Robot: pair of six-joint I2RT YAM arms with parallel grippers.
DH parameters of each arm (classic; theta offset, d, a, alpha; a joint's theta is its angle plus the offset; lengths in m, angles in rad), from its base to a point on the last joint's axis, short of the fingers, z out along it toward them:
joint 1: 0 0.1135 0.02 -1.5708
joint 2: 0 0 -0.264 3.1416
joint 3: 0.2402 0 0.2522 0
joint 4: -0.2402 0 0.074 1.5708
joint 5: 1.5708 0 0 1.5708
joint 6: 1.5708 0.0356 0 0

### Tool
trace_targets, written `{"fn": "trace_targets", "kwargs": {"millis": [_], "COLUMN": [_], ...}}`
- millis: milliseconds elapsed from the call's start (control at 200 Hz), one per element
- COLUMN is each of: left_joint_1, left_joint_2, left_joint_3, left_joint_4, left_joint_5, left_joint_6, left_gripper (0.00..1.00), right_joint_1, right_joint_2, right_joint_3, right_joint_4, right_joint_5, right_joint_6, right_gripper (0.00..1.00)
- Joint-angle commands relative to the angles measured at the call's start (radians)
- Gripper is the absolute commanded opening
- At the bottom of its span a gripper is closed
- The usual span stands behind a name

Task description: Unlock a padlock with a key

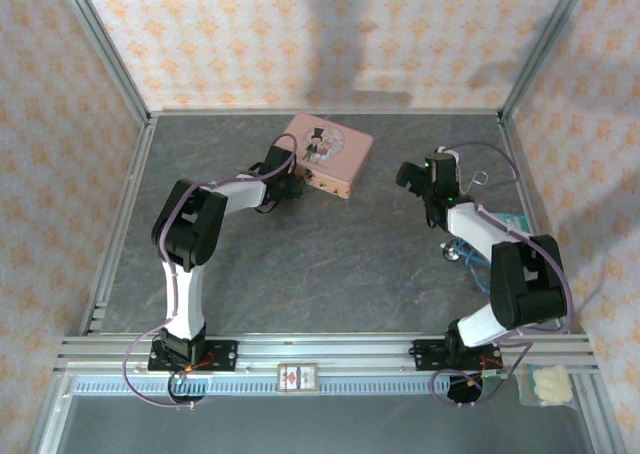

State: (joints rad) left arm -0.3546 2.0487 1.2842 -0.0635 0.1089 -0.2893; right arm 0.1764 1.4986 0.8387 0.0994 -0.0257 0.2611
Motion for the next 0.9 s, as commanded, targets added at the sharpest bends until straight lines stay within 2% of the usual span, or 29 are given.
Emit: {"fn": "trace_targets", "kwargs": {"millis": [0,310,545,696,751,811,891], "left_joint_1": [-0.002,-0.053,-0.131,-0.131,-0.123,-0.111,-0.091], "left_joint_2": [0.012,-0.190,-0.342,-0.437,-0.478,-0.524,-0.578], "left_joint_3": [-0.026,-0.362,-0.541,-0.522,-0.497,-0.472,-0.465], "left_joint_4": [-0.035,0.031,0.083,0.069,0.065,0.072,0.107], "left_joint_5": [-0.031,-0.018,0.008,-0.060,-0.101,-0.143,-0.228], "left_joint_6": [-0.011,-0.091,-0.202,-0.192,-0.178,-0.148,-0.092], "left_gripper": [0.33,0.29,0.30,0.49,0.60,0.70,0.87], "right_joint_1": [0.002,0.000,-0.011,-0.066,-0.095,-0.129,-0.130], "right_joint_2": [-0.035,-0.031,-0.009,0.027,0.041,0.064,0.076], "right_joint_3": [-0.018,-0.031,-0.078,-0.159,-0.192,-0.176,-0.243], "right_joint_4": [0.023,0.060,0.174,0.362,0.435,0.409,0.540], "right_joint_5": [0.019,0.043,0.160,0.122,0.095,0.018,0.027], "right_joint_6": [-0.013,-0.021,-0.118,-0.178,-0.185,-0.216,-0.283], "right_gripper": [1.00,1.00,1.00,1.00,1.00,1.00,1.00]}}
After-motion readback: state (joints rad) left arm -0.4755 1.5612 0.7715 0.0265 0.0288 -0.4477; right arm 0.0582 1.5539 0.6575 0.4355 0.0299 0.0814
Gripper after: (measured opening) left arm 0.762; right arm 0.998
